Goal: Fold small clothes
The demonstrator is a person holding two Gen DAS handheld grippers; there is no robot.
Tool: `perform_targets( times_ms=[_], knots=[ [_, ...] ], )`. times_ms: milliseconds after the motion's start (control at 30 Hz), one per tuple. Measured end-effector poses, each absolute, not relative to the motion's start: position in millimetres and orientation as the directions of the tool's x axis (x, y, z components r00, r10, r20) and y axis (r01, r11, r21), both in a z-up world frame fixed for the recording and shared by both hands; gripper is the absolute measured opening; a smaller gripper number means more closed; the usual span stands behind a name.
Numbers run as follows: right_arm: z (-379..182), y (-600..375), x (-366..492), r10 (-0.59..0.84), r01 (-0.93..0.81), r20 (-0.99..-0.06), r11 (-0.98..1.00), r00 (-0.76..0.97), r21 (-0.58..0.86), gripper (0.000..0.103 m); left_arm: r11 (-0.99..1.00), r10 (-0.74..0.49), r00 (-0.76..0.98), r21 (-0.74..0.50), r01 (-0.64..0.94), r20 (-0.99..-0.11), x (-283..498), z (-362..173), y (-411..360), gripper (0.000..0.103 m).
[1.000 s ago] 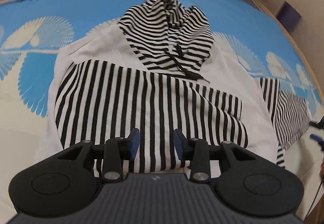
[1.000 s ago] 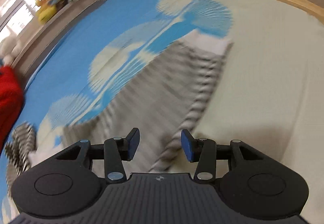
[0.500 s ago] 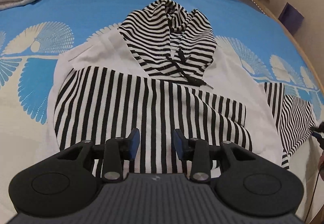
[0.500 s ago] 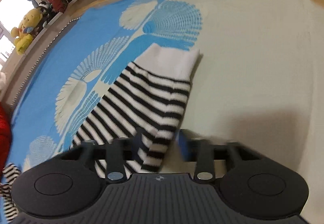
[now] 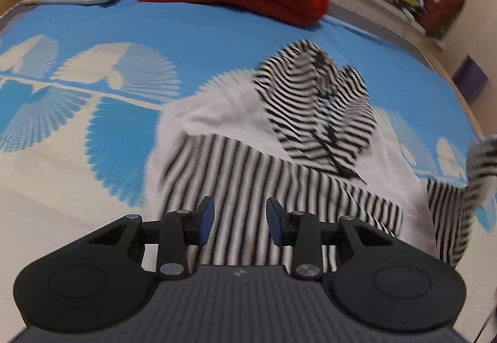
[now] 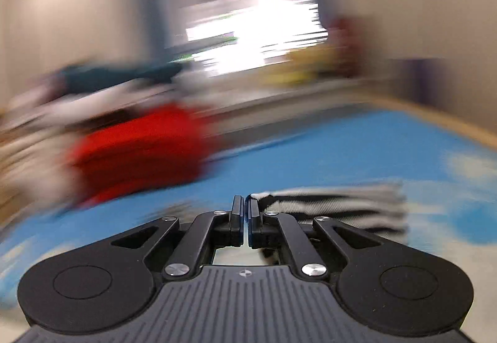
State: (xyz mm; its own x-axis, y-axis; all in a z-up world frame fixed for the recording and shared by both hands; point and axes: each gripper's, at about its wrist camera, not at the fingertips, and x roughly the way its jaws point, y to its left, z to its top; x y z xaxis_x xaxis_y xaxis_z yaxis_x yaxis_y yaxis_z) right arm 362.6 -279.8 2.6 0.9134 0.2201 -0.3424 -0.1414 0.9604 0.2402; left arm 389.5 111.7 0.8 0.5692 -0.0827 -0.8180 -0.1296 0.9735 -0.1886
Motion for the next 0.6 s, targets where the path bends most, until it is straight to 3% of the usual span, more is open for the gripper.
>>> perform_targets(
  times_ms=[33,100,200,300,433,600],
  knots=[
    [-1,-243,361,0.404,-0.325,-0.376,0.91,0.834,0.258,0.002,0.971,-0.078,0.57,-0.192,-0.143,-0.818,389,2,119,0.041],
    [-14,-189,354,0.579,-0.517,-0.48,0.813,0.659,0.27,0.011,0.966,-0.077,0.564,-0.202,-0.162,-0.822,390,3,131,0.041],
    [-30,-153,339,0.598,-0.609,-0.602,0.762,0.53,0.22,0.02,0.955,-0.095,0.556,-0.233,-0.182,-0.825,392,4,144,0.041],
    [-14,-159,336,0.53,-0.535,-0.627,0.819,0.571,0.205,0.026,0.941,-0.126,0.554,-0.277,-0.197,-0.823,392,4,150,0.041],
    [22,-182,341,0.348,-0.292,-0.644,0.936,0.681,0.197,0.04,0.935,-0.144,0.55,-0.295,-0.197,-0.823,394,3,145,0.041],
    [19,-220,331,0.272,-0.13,-0.586,0.953,0.764,0.274,0.049,0.94,-0.157,0.542,-0.293,-0.174,-0.826,399,-7,122,0.041]
  ],
)
